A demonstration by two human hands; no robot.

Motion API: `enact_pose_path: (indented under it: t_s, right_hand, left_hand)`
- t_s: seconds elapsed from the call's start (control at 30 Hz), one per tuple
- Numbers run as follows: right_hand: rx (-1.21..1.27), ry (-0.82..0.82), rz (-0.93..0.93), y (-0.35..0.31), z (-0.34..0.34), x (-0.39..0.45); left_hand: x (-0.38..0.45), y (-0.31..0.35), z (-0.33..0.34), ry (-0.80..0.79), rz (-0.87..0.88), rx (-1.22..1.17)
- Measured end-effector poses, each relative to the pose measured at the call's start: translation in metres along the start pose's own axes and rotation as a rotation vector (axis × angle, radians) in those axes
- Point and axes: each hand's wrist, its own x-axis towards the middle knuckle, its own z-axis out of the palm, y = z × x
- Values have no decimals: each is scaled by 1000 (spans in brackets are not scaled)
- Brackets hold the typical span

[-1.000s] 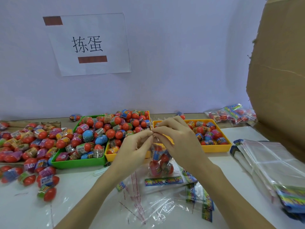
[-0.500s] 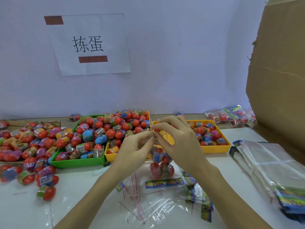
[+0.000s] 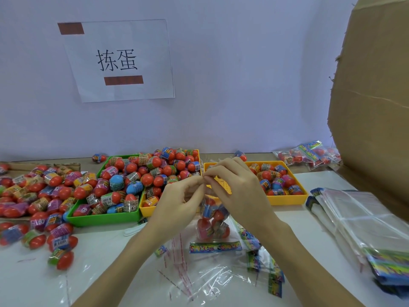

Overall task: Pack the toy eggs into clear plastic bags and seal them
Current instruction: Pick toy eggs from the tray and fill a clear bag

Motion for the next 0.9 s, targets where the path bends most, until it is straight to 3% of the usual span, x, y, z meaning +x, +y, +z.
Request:
enact_pose_path:
  t_s: [0.43, 0.9]
  right_hand:
    - [14, 38, 55, -3, 3, 0]
    - [10, 97, 499, 38, -25, 3]
  left_hand:
    - [3, -3, 1, 43, -48, -3]
    - [7, -1, -13, 110, -176, -203]
